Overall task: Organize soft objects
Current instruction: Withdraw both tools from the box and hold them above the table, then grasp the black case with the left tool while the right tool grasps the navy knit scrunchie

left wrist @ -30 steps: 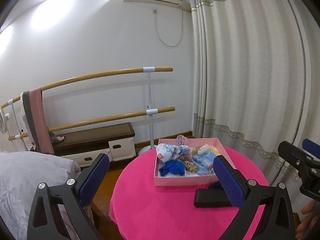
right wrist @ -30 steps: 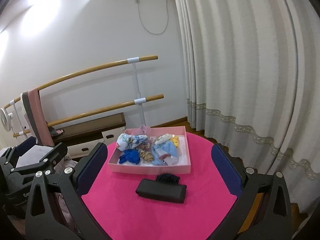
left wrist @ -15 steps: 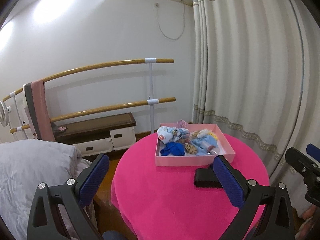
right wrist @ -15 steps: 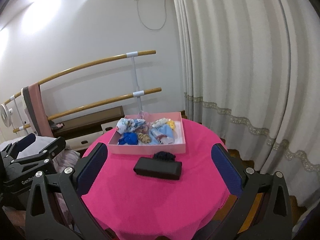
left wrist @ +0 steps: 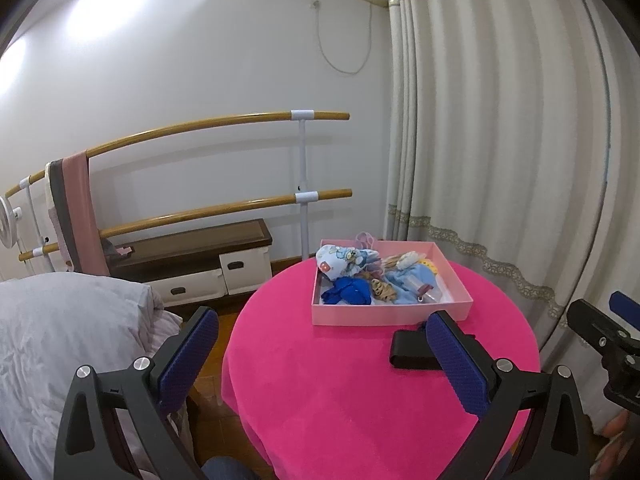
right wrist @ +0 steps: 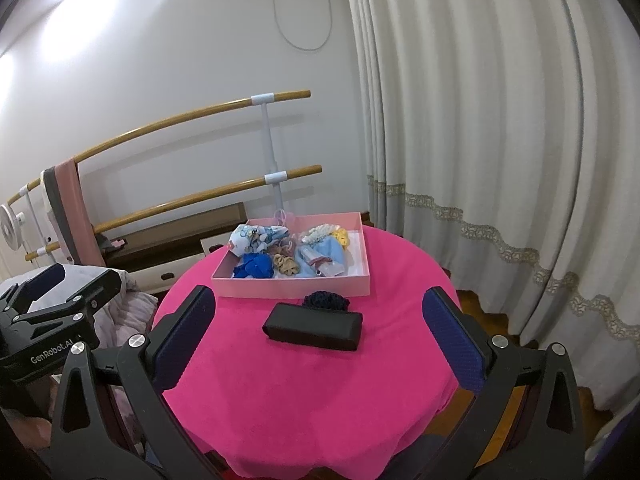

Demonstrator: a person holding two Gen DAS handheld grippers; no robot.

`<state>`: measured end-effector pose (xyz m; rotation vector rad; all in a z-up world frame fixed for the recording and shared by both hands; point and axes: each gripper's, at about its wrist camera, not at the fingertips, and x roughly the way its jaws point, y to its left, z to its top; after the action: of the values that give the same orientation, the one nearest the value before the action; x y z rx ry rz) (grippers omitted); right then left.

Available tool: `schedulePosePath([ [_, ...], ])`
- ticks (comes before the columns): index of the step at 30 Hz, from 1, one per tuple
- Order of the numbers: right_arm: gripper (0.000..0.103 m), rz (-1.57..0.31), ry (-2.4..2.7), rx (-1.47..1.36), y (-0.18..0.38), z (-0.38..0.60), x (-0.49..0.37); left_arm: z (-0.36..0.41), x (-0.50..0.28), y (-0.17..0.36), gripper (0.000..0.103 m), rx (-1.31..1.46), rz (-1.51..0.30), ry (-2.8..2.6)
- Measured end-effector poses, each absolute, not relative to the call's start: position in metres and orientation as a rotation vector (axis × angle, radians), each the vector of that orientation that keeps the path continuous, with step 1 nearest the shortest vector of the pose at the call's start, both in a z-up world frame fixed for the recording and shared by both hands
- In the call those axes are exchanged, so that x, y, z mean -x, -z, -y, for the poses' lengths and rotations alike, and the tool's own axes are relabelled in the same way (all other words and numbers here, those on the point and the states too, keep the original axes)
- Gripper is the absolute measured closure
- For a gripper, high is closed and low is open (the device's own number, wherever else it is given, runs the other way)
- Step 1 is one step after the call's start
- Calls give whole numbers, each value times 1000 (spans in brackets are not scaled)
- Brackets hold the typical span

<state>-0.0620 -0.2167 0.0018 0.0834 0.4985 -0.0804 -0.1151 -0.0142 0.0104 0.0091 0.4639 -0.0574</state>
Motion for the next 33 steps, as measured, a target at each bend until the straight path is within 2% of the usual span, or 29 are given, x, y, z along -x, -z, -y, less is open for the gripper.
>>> schedulePosePath([
  [7, 0, -520, 85, -68, 4, 216, 55, 15, 111, -3, 0, -8, -476, 57],
  [14, 0, -632, 86, -73, 42, 224, 28, 14, 87, 19, 0, -9, -542, 55],
  [33, 0, -859, 63, -124, 127, 264, -92, 36, -39, 88, 0, -35, -717, 59],
])
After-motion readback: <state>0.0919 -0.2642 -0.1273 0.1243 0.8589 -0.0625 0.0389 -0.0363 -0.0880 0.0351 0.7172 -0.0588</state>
